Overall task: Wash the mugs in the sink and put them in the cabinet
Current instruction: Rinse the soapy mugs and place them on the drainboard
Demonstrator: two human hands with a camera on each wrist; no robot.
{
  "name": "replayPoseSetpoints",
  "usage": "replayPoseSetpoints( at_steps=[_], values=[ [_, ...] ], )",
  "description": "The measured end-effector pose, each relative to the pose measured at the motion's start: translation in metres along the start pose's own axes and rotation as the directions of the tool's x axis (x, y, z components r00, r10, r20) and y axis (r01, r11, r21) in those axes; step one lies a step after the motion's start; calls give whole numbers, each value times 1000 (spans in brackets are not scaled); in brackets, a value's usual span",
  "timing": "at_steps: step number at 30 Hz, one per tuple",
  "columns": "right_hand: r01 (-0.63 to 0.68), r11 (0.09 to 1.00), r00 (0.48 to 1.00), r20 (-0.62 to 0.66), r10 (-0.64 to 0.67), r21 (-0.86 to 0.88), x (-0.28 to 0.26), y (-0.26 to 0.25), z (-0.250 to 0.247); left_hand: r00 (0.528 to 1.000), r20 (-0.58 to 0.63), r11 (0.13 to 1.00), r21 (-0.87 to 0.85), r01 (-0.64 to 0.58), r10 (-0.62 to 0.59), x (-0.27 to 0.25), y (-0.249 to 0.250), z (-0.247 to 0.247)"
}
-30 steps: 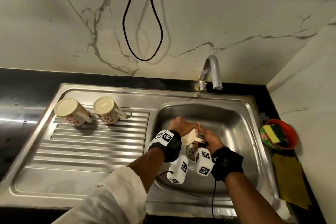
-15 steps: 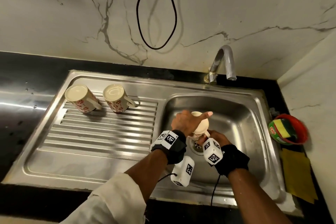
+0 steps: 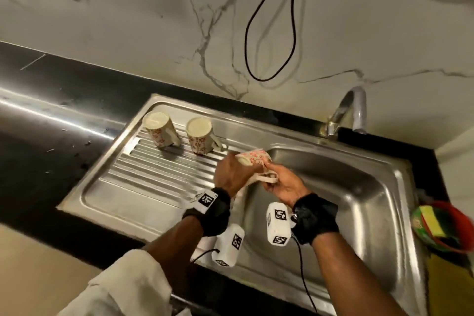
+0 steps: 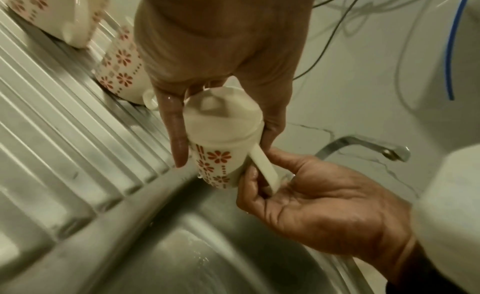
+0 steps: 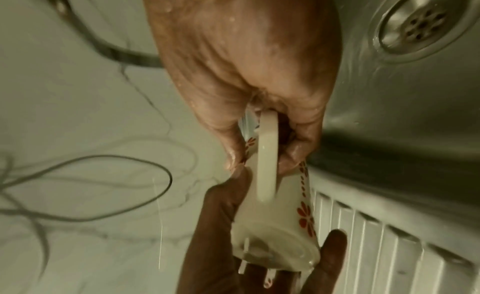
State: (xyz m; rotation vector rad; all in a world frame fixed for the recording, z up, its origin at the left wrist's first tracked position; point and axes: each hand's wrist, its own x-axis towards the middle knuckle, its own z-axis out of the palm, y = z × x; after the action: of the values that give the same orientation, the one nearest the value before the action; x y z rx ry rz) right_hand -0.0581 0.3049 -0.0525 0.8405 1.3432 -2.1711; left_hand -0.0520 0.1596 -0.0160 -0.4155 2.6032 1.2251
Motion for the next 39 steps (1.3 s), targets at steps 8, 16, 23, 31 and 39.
replayPoseSetpoints(
  at_steps=[8, 16, 23, 31, 39],
  values=[
    [79, 868, 996, 67, -54, -490, -4, 0, 76, 984, -175, 991, 132, -13, 36, 14, -22, -50],
    [2, 837, 998, 58, 35, -547, 1, 15, 94, 990, -99, 909, 414, -48, 98, 20, -28, -59],
    [-11, 836, 992, 100, 79, -549, -1, 22, 93, 990, -61, 852, 517, -78, 127, 31, -34, -59],
    [-25, 810, 995, 67, 79, -586, -2, 23, 97, 990, -22, 779, 620, -99, 143, 35, -34, -52],
    [-21, 758, 1000, -23, 8, -652, -11, 19, 99, 944, -110, 744, 646, -169, 310, 30, -32, -52]
  ],
)
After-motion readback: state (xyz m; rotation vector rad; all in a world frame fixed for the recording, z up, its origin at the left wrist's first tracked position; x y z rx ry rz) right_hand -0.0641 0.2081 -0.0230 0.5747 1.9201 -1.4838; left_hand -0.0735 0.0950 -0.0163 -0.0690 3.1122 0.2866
